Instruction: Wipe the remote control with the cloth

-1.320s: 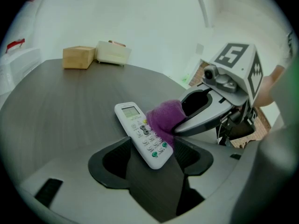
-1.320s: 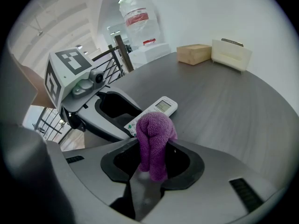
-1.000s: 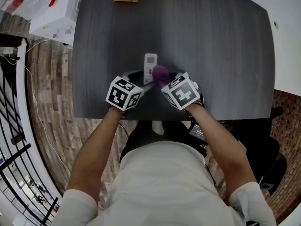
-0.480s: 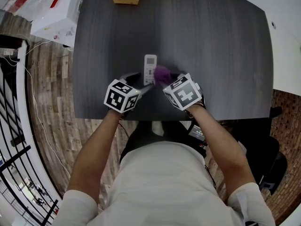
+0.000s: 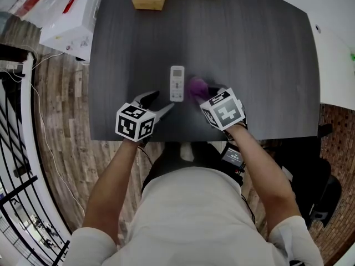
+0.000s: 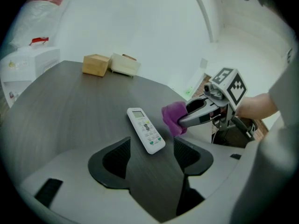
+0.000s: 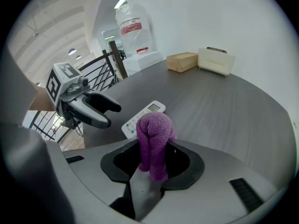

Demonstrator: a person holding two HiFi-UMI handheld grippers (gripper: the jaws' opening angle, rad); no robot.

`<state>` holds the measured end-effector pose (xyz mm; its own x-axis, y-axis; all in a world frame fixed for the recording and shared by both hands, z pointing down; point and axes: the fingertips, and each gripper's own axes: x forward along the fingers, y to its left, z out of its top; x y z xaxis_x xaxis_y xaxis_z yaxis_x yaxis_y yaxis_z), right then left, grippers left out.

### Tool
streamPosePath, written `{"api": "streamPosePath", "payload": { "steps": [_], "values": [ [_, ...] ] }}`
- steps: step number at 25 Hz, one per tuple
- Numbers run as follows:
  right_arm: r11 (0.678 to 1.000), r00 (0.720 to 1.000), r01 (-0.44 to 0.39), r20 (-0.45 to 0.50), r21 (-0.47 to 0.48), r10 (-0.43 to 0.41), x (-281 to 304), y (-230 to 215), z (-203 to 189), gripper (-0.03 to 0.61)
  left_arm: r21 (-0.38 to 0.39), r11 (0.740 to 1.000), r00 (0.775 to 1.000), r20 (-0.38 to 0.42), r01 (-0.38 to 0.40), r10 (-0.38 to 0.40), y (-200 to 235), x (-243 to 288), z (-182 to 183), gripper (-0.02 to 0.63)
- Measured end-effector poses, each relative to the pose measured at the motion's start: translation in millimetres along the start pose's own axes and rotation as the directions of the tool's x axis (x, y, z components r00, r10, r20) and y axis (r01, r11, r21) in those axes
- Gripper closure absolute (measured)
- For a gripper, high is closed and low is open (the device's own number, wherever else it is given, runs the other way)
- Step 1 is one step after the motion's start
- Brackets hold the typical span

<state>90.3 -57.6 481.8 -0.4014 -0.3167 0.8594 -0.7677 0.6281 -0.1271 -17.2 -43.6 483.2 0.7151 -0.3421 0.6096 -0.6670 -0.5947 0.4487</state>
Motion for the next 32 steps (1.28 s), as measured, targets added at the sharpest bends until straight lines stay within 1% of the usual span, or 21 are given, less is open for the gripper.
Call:
{"api": "streamPosePath", "payload": {
  "steps": [5, 12, 17, 19, 22, 25, 28, 30, 32],
  "values": [
    [1.000, 1.000, 0.021, 0.022, 0.012, -0.022, -11, 3, -1, 0.442, 0.010, 1.000, 1.000, 0.009, 0.017, -0.017, -10, -10, -3, 0.324],
    [0.996, 0.995, 0.072, 0.072, 0.056, -0.076, -38, 6, -1, 0.442, 0.009, 0.998, 0.995, 0.069, 0.068, -0.069, -26, -34, 1, 0.324],
    [0.991, 0.986, 0.121, 0.112, 0.051, -0.126, -48, 7, 3, 0.442, 0.010, 0.994, 0.989, 0.104, 0.106, -0.107, -33, -51, 3, 0.335],
    [0.989, 0.979, 0.144, 0.138, 0.045, -0.149, -54, 6, 4, 0.442, 0.008, 0.992, 0.985, 0.121, 0.126, -0.126, -41, -58, 3, 0.361],
    [0.982, 0.960, 0.187, 0.207, 0.031, -0.189, -70, 3, 11, 0.442, 0.015, 0.989, 0.978, 0.147, 0.148, -0.149, -55, -67, 4, 0.422],
    [0.976, 0.934, 0.216, 0.286, 0.022, -0.213, -93, -3, 19, 0.442, 0.005, 0.985, 0.966, 0.194, 0.172, -0.170, -75, -76, 10, 0.502],
    [0.972, 0.900, 0.235, 0.379, -0.002, -0.216, -117, -7, 25, 0.442, -0.005, 0.982, 0.951, 0.250, 0.191, -0.184, -97, -86, 16, 0.577],
    [0.964, 0.880, 0.263, 0.419, -0.036, -0.225, -127, -15, 22, 0.442, -0.013, 0.981, 0.944, 0.275, 0.194, -0.183, -112, -89, 17, 0.591],
    [0.956, 0.869, 0.288, 0.431, -0.045, -0.242, -132, -29, 12, 0.442, -0.022, 0.981, 0.941, 0.288, 0.191, -0.177, -127, -89, 14, 0.594]
  ]
}}
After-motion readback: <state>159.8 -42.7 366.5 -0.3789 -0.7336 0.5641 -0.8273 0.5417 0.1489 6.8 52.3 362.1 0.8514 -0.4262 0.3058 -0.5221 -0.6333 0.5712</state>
